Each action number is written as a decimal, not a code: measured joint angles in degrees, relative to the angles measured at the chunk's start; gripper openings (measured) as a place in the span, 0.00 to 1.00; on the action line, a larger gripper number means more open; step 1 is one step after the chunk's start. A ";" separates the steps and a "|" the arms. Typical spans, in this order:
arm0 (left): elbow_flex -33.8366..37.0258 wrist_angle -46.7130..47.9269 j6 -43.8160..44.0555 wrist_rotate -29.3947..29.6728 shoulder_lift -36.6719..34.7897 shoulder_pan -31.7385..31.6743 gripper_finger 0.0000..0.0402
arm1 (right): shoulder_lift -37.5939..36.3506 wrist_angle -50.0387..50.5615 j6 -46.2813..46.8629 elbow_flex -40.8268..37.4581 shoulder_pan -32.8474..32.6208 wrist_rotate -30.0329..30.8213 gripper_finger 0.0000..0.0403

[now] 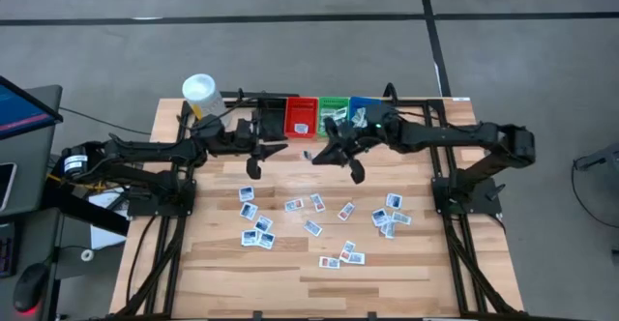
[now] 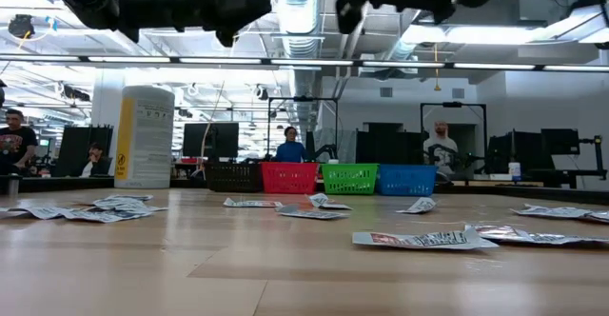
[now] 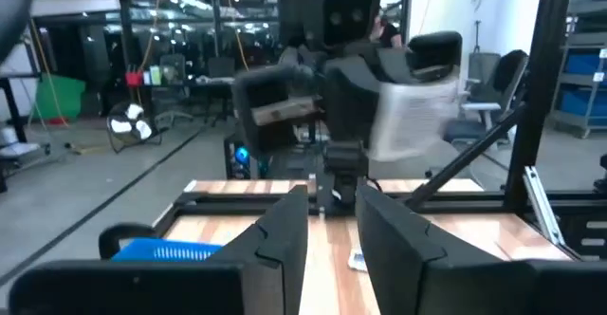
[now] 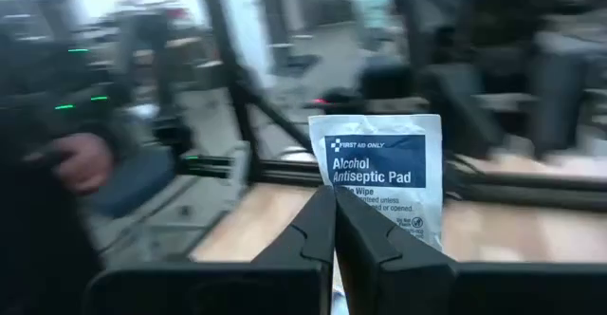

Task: Pick & Place First Aid Supplies
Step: Put the alcohol pad into the red bin

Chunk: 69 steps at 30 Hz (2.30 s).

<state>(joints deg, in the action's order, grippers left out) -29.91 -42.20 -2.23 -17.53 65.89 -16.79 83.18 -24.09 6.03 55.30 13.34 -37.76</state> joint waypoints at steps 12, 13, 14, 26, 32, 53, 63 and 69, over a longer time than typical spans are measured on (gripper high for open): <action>0.00 -5.69 6.33 -7.04 0.02 0.46 0.20 | 15.70 -2.33 3.49 17.91 -0.02 -21.15 0.00; 0.00 -5.78 6.76 -7.57 0.02 0.75 0.19 | 16.60 -2.14 3.68 18.84 0.00 -21.99 0.00; 0.00 -5.77 7.08 -8.03 0.02 1.08 0.19 | 17.67 -2.06 3.72 19.96 0.00 -22.82 0.00; 0.00 -5.68 9.17 -12.78 0.02 1.35 0.15 | 20.69 -2.30 4.56 25.17 1.13 -25.43 0.00; 0.00 -5.77 9.38 -12.78 0.00 1.35 0.12 | 20.69 -2.12 4.61 25.17 2.23 -25.39 0.00; 0.00 -8.13 5.92 -12.60 -0.07 0.32 0.32 | 21.13 -1.34 6.03 25.10 3.59 -27.31 0.00; 0.00 -8.46 5.98 -12.64 -0.07 0.32 0.27 | 21.13 1.25 6.02 25.10 5.23 -22.58 0.00; 0.00 -8.49 5.96 -12.73 -0.07 0.32 0.21 | 21.13 1.77 5.96 25.10 6.01 -20.83 0.00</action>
<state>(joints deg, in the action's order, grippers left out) -29.91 -50.69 3.73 -30.25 65.82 -16.47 104.31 -22.32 11.99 80.40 19.35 -58.59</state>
